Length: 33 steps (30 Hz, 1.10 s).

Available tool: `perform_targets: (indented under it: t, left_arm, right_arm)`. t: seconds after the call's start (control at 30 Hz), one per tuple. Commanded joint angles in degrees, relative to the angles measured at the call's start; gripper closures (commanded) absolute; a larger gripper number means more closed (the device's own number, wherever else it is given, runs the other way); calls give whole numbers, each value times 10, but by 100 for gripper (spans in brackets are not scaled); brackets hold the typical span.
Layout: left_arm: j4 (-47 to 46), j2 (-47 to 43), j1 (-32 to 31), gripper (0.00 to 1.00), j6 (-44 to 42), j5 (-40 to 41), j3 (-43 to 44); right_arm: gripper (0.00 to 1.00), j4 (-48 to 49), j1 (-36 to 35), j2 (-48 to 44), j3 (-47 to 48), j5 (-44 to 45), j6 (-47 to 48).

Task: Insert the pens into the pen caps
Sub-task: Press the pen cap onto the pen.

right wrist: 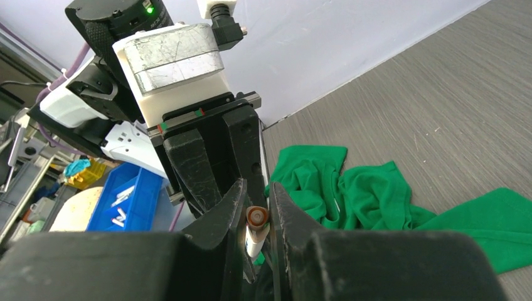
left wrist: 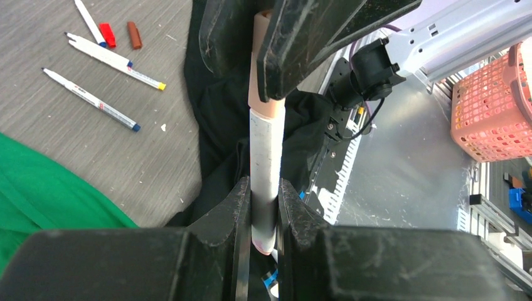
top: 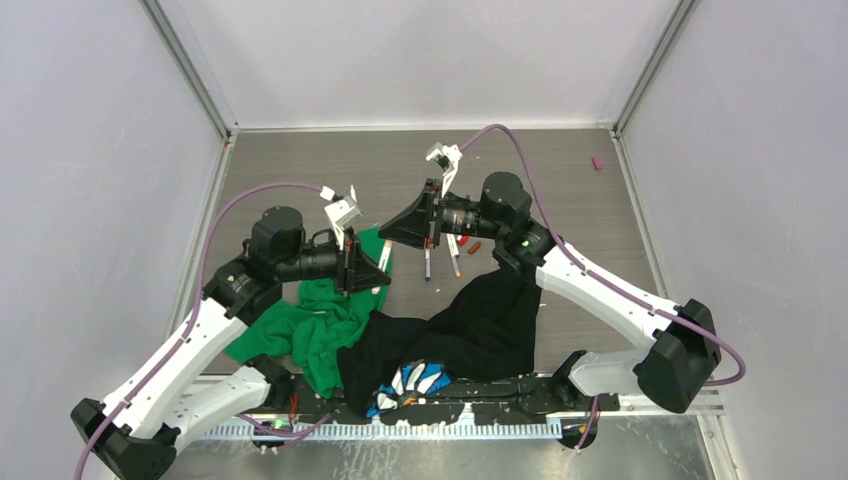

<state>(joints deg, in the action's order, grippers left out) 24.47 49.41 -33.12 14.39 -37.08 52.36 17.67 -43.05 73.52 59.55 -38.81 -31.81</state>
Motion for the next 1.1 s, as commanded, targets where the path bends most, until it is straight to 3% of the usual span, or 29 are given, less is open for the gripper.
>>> perform_targets:
  t: [0.0,0.83,1.07]
  left_arm:
    - [-108,-17,8,100,12,16,19]
    - [-131,-37,15,100,23,40,5]
    - [-134,-44,18,100,24,63,1]
  right_arm:
    - [100,-87,-39,8,-21,-95,14]
    - [100,-43,-88,17,-100,-122,-80]
    - [100,-52,-107,20,-104,-84,-116]
